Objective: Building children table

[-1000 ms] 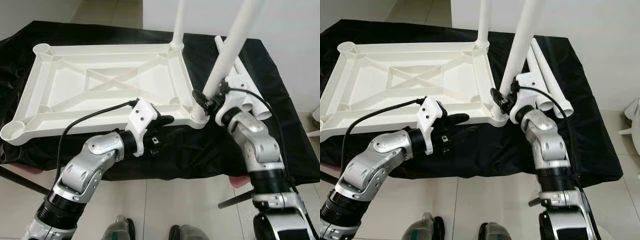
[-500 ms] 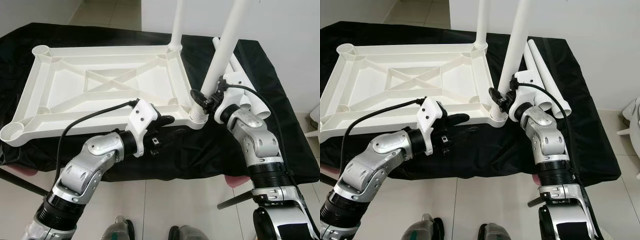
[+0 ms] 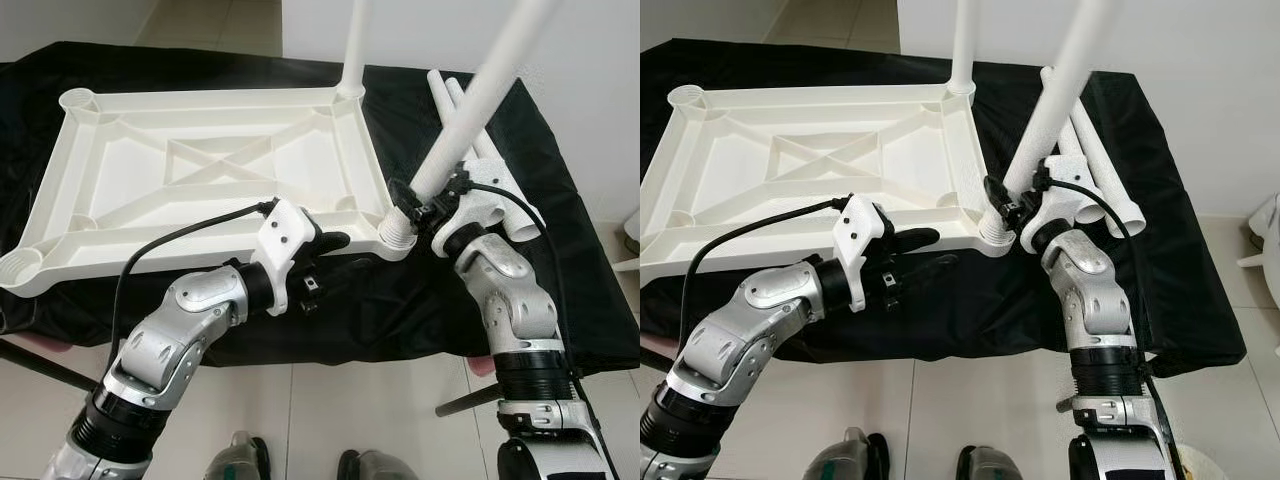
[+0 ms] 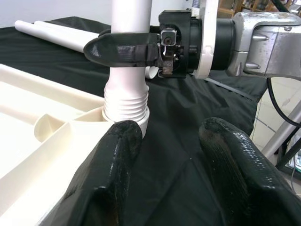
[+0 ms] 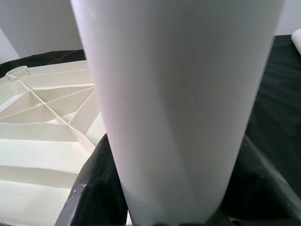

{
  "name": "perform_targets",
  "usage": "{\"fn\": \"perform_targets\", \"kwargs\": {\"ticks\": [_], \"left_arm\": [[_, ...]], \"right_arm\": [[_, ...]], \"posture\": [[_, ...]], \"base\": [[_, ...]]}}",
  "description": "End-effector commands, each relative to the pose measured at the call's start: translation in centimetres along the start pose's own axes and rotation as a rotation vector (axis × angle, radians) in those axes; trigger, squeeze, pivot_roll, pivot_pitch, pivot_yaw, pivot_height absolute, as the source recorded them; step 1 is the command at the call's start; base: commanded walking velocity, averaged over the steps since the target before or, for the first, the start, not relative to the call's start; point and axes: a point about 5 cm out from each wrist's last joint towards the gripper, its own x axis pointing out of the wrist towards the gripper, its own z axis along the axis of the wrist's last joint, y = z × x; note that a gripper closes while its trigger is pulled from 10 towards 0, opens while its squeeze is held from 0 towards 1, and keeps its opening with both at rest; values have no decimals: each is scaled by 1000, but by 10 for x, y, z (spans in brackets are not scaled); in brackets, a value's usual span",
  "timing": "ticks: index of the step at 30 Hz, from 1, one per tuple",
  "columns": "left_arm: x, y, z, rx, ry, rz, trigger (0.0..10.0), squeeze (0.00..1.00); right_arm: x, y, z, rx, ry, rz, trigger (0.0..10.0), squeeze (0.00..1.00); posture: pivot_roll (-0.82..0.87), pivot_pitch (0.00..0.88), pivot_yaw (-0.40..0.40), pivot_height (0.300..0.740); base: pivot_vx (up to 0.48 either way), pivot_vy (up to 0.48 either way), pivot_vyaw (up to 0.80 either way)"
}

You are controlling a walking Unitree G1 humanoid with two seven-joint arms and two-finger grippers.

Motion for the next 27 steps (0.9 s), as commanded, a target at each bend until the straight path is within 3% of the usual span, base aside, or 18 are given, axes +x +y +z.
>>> {"fn": "perform_targets", "kwargs": {"ticks": [1, 8, 12, 21, 27], "left_arm": [[-1, -3, -1, -7, 7, -21, 10000, 0], [-1, -3, -2, -11, 9, -23, 10000, 0], [-1, -3, -1, -10, 7, -18, 10000, 0], [-2, -3, -1, -12, 5, -11, 10000, 0], [-1, -4, -1, -10, 4, -12, 10000, 0]], "right_arm": [[-18, -10, -56, 64, 244, -93, 10000, 0], [-19, -4, -59, 15, 245, -61, 10000, 0], [-17, 11, -54, -93, 224, 40, 10000, 0], [-15, 17, -57, -172, 255, 91, 10000, 0], [-7, 14, -55, -161, 280, 94, 10000, 0]], "posture": [[14, 158, 23, 740], [15, 156, 20, 740], [24, 150, 11, 740], [22, 142, 5, 740], [27, 135, -3, 740]], "base": [[0, 0, 0], [0, 0, 0], [0, 0, 0], [0, 0, 0], [0, 0, 0]]}}
